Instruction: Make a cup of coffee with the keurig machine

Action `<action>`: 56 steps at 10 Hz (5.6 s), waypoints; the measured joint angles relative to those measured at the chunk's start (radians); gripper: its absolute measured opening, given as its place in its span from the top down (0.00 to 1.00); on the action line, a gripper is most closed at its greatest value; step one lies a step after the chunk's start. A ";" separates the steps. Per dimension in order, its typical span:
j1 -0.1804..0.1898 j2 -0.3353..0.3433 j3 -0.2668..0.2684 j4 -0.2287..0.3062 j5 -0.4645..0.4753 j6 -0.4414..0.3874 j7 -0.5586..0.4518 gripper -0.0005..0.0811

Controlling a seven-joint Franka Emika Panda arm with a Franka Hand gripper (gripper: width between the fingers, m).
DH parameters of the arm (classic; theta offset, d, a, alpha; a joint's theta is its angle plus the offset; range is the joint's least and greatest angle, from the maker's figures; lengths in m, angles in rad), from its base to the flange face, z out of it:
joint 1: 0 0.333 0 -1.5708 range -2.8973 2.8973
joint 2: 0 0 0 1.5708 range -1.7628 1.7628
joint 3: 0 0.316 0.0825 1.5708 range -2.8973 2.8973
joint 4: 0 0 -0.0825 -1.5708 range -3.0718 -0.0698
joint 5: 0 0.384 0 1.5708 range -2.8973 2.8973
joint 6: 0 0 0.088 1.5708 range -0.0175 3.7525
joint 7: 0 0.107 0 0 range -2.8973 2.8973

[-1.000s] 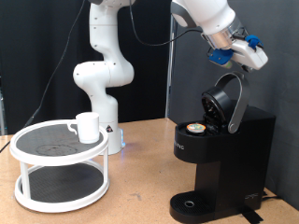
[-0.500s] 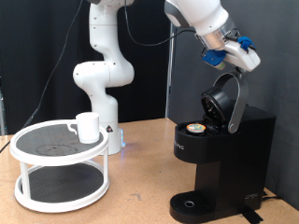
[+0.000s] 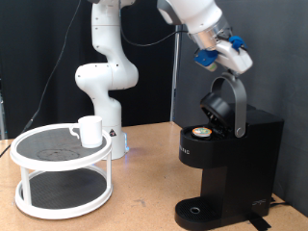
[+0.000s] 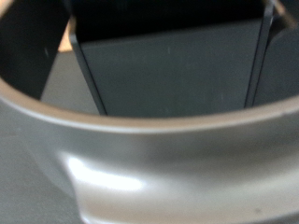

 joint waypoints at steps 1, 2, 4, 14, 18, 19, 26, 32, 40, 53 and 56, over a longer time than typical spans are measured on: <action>-0.011 -0.011 -0.007 -0.012 -0.024 0.000 -0.001 0.99; -0.021 -0.020 -0.014 -0.023 -0.050 0.000 -0.001 0.99; -0.047 -0.024 -0.027 -0.044 -0.114 0.004 0.012 0.99; -0.094 0.049 -0.039 -0.166 -0.251 0.192 0.047 0.99; -0.095 0.064 -0.037 -0.173 -0.246 0.224 0.027 0.99; -0.095 0.065 -0.037 -0.175 -0.227 0.233 0.004 0.99; -0.094 -0.002 -0.049 -0.167 0.082 0.181 -0.212 0.99; -0.097 -0.068 -0.094 -0.285 0.071 0.069 -0.465 0.99; -0.131 -0.276 -0.124 -0.506 0.081 0.080 -0.421 0.99; -0.212 -0.525 -0.273 -0.599 -0.142 -0.159 -0.597 0.99; -0.264 -0.594 -0.367 -0.623 -0.129 -0.195 -0.599 0.99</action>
